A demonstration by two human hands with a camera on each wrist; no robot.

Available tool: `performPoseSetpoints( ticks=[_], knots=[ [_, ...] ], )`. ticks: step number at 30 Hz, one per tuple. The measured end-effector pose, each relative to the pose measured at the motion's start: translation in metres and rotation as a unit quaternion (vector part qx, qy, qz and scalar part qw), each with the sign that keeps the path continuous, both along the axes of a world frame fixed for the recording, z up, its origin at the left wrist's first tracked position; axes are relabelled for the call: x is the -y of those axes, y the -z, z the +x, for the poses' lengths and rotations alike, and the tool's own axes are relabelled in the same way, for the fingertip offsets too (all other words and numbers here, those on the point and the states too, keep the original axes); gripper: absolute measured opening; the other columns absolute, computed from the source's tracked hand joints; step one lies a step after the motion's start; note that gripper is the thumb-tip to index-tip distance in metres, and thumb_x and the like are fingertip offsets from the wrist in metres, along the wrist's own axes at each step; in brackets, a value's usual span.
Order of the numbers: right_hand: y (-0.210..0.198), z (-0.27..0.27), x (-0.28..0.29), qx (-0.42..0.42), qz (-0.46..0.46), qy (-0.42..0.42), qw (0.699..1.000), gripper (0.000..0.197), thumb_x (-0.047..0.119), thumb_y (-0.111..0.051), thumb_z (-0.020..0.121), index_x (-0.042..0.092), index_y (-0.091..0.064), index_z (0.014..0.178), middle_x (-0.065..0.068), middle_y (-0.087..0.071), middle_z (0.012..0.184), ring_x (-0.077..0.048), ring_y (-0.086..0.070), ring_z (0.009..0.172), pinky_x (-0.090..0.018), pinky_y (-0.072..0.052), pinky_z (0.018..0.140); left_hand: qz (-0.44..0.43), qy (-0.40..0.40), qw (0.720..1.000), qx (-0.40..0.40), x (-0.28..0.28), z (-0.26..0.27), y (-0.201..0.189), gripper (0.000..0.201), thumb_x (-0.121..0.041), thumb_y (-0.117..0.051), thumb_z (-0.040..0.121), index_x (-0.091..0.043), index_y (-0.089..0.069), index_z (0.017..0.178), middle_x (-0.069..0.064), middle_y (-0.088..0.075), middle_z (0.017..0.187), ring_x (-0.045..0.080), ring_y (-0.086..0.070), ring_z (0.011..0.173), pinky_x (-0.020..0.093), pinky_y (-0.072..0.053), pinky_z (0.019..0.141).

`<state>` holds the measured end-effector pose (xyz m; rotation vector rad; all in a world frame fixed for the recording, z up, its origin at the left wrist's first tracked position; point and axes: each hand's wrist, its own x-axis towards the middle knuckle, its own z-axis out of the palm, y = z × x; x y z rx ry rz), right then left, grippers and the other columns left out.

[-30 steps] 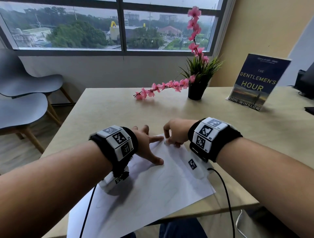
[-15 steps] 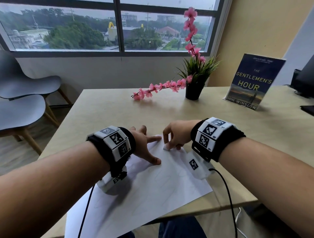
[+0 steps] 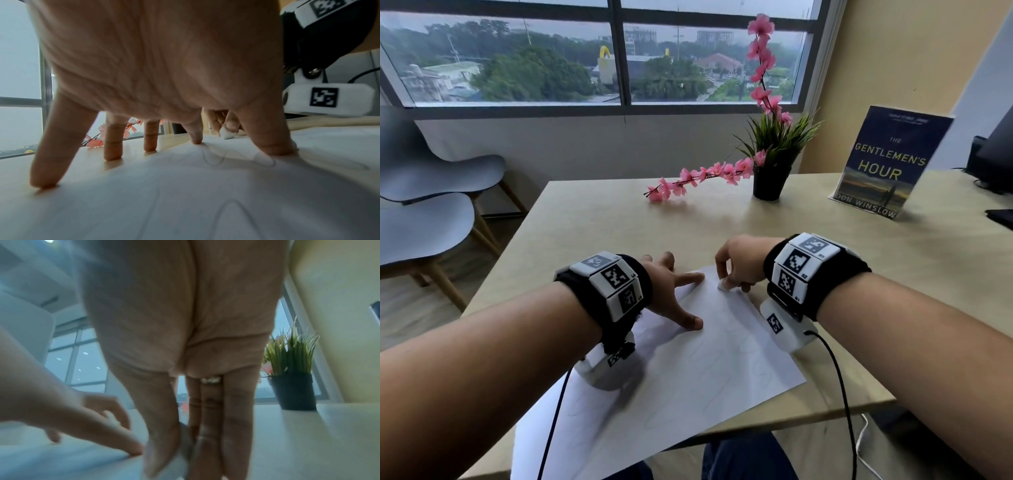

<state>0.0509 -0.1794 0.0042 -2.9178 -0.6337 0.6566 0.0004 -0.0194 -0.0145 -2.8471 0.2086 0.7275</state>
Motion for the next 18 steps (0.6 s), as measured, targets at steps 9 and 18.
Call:
performPoseSetpoints(
  ticks=[9,18],
  knots=[
    [-0.004,-0.013,0.004,-0.007,0.001,0.018,1.000,0.027,0.030,-0.069,0.088,0.012,-0.066,0.108,0.000,-0.069,0.078,-0.016,-0.061,0.065,-0.021,-0.046,0.058,0.050,0.010,0.999,-0.002,0.011,0.002,-0.017,0.097,-0.081,-0.051,0.069,-0.051,0.000,0.146,0.006,-0.008,0.158,0.035,-0.024,0.141,0.051,-0.029,0.112],
    [-0.006,-0.010,0.004,0.012,0.007,0.055,0.998,0.034,0.027,-0.073,0.085,0.000,-0.070,0.105,-0.012,-0.075,0.091,-0.020,-0.062,0.072,-0.034,-0.056,0.079,-0.012,0.031,0.999,0.013,0.008,-0.011,-0.006,0.071,-0.053,-0.046,0.092,-0.033,-0.013,0.152,0.001,-0.011,0.160,0.025,-0.027,0.143,0.041,-0.024,0.116]
  ],
)
